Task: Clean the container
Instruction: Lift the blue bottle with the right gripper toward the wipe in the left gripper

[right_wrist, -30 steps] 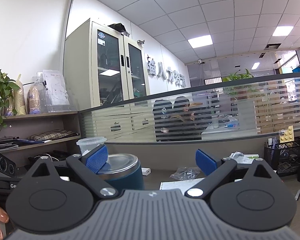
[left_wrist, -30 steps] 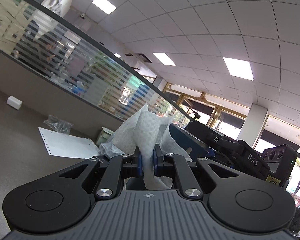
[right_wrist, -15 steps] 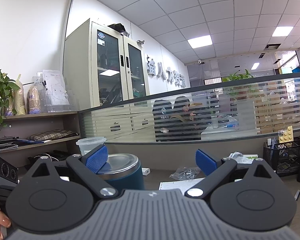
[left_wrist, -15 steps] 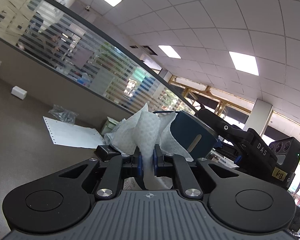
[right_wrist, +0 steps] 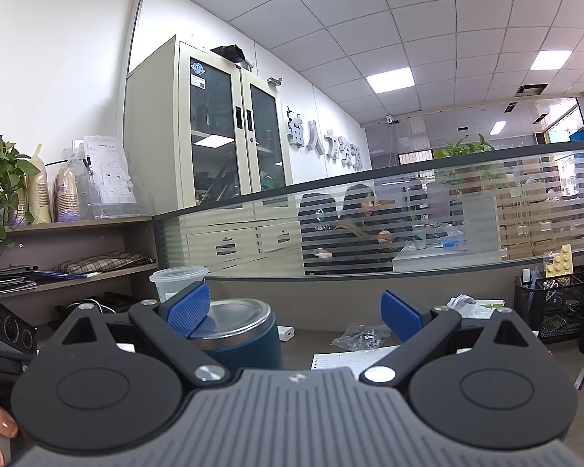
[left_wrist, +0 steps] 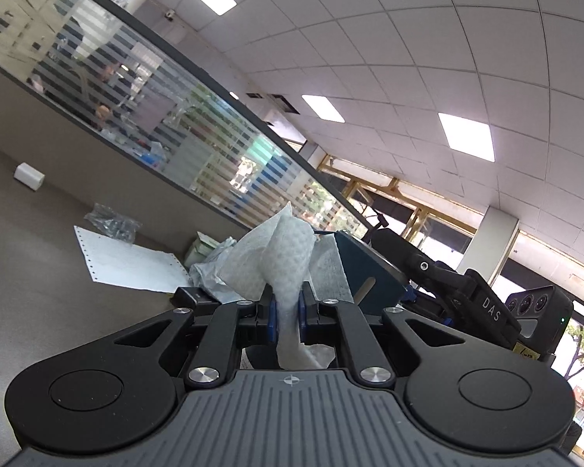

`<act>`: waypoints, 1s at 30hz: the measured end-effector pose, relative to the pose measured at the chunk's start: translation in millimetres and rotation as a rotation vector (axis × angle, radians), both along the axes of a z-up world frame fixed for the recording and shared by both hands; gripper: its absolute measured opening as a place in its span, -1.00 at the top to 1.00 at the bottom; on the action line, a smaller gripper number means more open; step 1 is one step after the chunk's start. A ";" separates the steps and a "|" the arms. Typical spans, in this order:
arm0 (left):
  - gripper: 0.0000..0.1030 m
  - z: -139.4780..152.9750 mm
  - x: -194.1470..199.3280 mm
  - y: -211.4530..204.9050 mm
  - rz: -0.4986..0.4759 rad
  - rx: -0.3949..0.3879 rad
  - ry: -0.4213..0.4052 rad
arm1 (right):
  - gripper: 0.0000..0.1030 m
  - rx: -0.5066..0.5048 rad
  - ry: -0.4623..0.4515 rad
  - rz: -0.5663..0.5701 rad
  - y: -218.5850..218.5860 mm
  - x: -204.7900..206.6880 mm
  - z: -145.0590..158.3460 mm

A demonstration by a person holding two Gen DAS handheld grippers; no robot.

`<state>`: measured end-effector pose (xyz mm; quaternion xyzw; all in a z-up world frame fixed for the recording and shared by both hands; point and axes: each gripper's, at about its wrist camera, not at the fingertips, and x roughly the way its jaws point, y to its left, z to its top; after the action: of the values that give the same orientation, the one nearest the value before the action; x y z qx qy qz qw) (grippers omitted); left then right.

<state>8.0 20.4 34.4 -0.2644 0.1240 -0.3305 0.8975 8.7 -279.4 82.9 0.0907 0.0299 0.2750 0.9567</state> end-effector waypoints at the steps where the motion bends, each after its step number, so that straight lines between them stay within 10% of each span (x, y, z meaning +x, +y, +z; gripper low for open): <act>1: 0.75 -0.1 -0.1 -0.8 0.002 0.003 0.003 | -0.88 0.000 0.000 -0.001 -0.1 0.0 0.0; 30: 0.77 -22.2 5.6 0.3 -0.017 0.015 0.088 | -0.88 -0.001 0.000 -0.001 3.7 1.7 -1.2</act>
<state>13.6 20.7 12.2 -0.2711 0.1682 -0.3253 0.8902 10.4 -275.8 81.7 0.0903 0.0299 0.2746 0.9568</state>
